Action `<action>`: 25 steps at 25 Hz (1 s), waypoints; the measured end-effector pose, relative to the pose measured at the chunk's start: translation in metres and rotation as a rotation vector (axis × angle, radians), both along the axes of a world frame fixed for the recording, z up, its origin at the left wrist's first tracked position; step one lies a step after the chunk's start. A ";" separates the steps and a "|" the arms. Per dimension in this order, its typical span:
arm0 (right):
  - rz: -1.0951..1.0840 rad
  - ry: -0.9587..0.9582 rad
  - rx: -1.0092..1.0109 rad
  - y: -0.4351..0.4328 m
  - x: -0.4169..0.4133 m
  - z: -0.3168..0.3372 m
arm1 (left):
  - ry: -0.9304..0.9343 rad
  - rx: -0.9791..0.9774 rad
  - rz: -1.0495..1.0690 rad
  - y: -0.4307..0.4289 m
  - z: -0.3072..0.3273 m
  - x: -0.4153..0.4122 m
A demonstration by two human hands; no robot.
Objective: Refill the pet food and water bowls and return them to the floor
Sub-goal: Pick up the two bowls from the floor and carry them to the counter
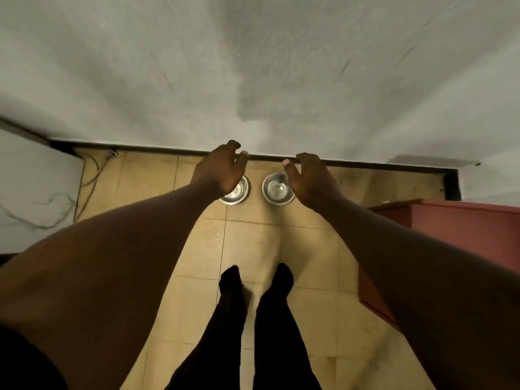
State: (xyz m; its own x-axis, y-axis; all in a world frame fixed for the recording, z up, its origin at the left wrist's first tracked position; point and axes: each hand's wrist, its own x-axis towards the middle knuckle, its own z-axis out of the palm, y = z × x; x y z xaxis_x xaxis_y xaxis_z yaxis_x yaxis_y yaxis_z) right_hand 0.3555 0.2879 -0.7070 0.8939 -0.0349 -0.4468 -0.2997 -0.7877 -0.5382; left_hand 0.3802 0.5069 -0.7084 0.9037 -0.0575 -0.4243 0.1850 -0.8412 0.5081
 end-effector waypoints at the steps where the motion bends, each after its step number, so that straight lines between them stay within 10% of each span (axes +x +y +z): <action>1: 0.031 0.037 -0.002 0.001 0.004 -0.038 | 0.021 0.004 0.024 0.004 -0.037 -0.001; 11: 0.115 0.215 -0.031 -0.009 0.025 -0.410 | 0.207 -0.167 0.527 0.038 -0.391 0.001; 20: -0.784 0.349 0.220 -0.015 0.039 -0.572 | 0.353 -0.376 1.192 0.073 -0.558 -0.011; 25: -0.916 0.364 0.343 -0.027 0.058 -0.602 | 0.336 -0.620 1.347 0.063 -0.591 0.011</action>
